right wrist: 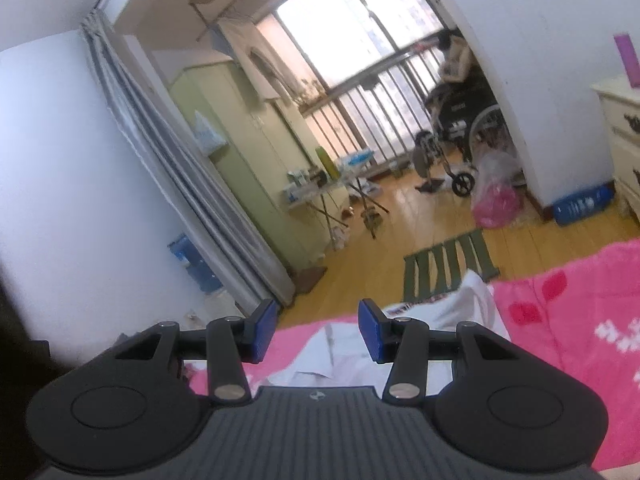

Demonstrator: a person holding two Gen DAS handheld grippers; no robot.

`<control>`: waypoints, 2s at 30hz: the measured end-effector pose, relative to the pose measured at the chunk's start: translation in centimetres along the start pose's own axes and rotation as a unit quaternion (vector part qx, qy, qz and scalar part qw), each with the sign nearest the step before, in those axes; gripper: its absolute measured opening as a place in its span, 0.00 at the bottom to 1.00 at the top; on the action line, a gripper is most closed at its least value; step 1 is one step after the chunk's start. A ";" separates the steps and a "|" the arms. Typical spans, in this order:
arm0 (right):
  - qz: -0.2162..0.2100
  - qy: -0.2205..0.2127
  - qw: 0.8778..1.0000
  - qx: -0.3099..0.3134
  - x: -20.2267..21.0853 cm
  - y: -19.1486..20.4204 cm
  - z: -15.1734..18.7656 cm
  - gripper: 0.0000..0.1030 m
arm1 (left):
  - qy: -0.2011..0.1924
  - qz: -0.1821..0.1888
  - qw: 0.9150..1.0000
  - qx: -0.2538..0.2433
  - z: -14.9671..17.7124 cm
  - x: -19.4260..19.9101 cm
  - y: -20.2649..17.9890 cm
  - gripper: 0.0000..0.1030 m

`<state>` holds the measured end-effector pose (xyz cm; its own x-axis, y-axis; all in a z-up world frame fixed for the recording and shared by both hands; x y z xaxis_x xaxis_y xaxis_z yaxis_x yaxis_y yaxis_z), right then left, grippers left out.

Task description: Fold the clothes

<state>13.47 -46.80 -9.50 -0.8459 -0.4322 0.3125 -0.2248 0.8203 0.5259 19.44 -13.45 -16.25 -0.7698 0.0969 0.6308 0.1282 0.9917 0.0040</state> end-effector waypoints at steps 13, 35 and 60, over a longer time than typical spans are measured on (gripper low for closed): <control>0.028 0.082 0.995 -0.058 -6.3 -2.6 1.7 0.47 | 0.073 0.008 0.997 0.014 1.2 -4.8 2.1 0.52; -0.004 0.021 1.000 0.002 -0.8 3.9 0.7 0.47 | -0.009 -0.052 0.997 0.047 0.6 4.1 6.1 0.52; 0.074 -0.052 0.986 0.142 18.1 25.3 -11.7 0.64 | -0.077 -0.001 0.996 0.032 -1.5 22.4 12.7 0.68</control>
<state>-1.85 -38.27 18.69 -0.9211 -0.2715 0.2790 -0.2093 0.9496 0.2332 4.79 1.17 -0.90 -0.8577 0.1024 0.5039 0.0904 0.9947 -0.0482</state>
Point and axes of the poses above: each gripper's, at about its wrist camera, not at the fingertips, and x roughly against the way its jaws point, y to its left, z to its underside, the point moved 2 cm from there along -x, roughly the way its jaws point, and after that the axes turned 1 degree about x, right-handed, at the moved point
